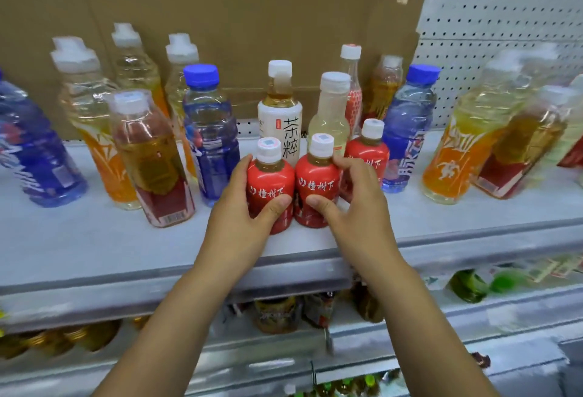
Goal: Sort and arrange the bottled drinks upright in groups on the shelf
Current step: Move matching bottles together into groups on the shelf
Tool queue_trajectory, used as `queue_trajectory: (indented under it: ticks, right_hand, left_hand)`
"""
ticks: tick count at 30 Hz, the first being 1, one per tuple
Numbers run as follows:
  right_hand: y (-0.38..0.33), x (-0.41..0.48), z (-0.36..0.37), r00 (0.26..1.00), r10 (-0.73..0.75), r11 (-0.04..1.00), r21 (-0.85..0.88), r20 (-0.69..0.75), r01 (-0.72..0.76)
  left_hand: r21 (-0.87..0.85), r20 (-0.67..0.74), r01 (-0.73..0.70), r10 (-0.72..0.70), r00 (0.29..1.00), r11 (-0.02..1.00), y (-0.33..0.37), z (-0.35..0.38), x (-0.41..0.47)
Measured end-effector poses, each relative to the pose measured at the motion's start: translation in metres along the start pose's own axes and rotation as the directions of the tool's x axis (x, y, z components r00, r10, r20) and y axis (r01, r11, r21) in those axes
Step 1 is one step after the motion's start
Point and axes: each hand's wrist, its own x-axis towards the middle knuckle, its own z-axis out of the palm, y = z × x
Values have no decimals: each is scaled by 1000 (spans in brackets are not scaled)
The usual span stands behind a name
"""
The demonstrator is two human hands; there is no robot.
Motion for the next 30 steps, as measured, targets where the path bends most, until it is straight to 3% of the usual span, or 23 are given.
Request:
queue_trajectory:
  ticks: [3,9,13,17,25,30]
  right_hand:
    - [-8,9,-11,997,-71,997,-11,1,71]
    - [-38,57,-44,981,-142,987,51,-133,150]
    - [-51,100,-49,990,-136,991,-2,-35,136]
    - [-53,117,-45,989,-25,999,-27,144,29]
    - [-53,124,-40,1000,-7,999,-33,23,8]
    - [-85,123,-55,982,-159,986,38,-106,163]
  left_hand:
    - [47,3,5,-5,1000,999,9,-6,2]
    - [98,-196,-144,161,967,985,68,-33,32]
    - [184,-111,-140,163,980,973,95,-36,82]
    - [219,-17,-110,116,993,970,99,-27,109]
    - [91,-144,-140,152,978,986,90,-25,111]
    - [-29,-303,-303,280,911,953,110,-40,107]
